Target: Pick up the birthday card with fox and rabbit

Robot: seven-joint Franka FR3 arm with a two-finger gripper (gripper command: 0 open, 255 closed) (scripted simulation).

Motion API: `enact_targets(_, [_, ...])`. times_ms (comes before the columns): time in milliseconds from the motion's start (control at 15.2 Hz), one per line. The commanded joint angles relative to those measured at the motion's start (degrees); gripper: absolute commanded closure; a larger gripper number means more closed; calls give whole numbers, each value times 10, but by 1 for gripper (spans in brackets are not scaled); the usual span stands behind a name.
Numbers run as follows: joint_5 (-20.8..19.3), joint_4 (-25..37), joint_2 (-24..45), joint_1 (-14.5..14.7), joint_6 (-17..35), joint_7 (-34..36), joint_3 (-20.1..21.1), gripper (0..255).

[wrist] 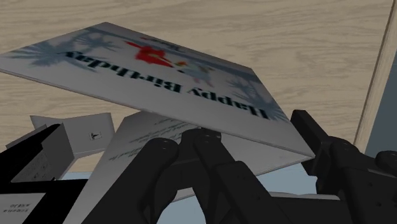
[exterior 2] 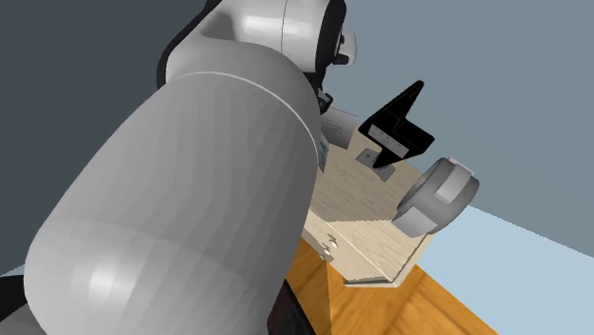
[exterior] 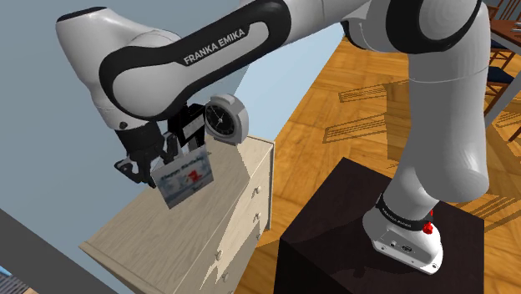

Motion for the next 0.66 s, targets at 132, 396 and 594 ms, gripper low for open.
enact_targets(132, [4,22,-7,0,-28,-4,2,255])
enact_targets(396, [8,47,-11,2,-56,-6,4,255])
enact_targets(594, [8,54,-12,2,-64,-7,4,255])
